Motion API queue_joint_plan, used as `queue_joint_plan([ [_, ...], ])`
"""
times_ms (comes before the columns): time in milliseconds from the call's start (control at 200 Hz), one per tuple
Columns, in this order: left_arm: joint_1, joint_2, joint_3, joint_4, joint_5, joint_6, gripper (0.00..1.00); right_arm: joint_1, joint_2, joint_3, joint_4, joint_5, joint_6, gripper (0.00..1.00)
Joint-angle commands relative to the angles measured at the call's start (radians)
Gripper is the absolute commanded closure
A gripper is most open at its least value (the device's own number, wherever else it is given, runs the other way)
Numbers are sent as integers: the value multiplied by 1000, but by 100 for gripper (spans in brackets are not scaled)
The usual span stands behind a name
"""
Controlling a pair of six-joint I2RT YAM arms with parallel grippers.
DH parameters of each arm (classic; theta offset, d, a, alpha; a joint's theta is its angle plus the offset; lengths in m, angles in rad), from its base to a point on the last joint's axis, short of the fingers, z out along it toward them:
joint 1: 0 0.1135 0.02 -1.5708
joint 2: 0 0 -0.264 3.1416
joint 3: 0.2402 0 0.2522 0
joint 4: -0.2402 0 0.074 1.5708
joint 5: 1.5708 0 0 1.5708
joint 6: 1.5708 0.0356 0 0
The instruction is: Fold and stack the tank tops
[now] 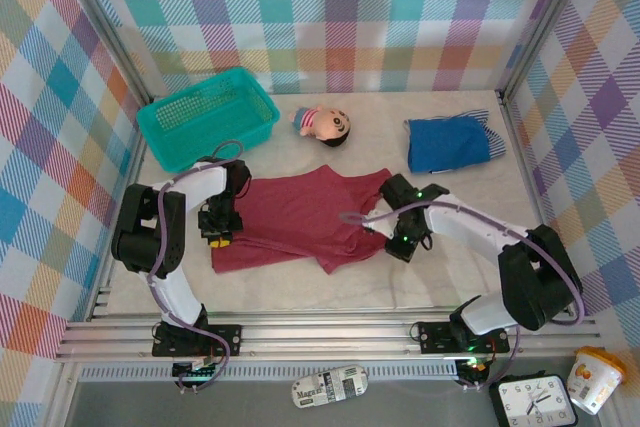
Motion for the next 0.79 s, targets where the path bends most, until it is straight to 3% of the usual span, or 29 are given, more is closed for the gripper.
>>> queue_joint_plan([
  [0, 22, -17, 18, -35, 0, 26, 87, -47, 56, 56, -100, -130, -7, 93],
  [585, 83, 83, 91, -33, 39, 84, 87, -239, 403, 290, -226, -256, 92, 92],
  [705, 84, 114, 108, -35, 49, 99, 87, -260, 433, 329, -221, -270, 129, 87],
  [790, 84, 129, 116, -34, 48, 103, 86, -259, 439, 352, -209, -273, 161, 76],
])
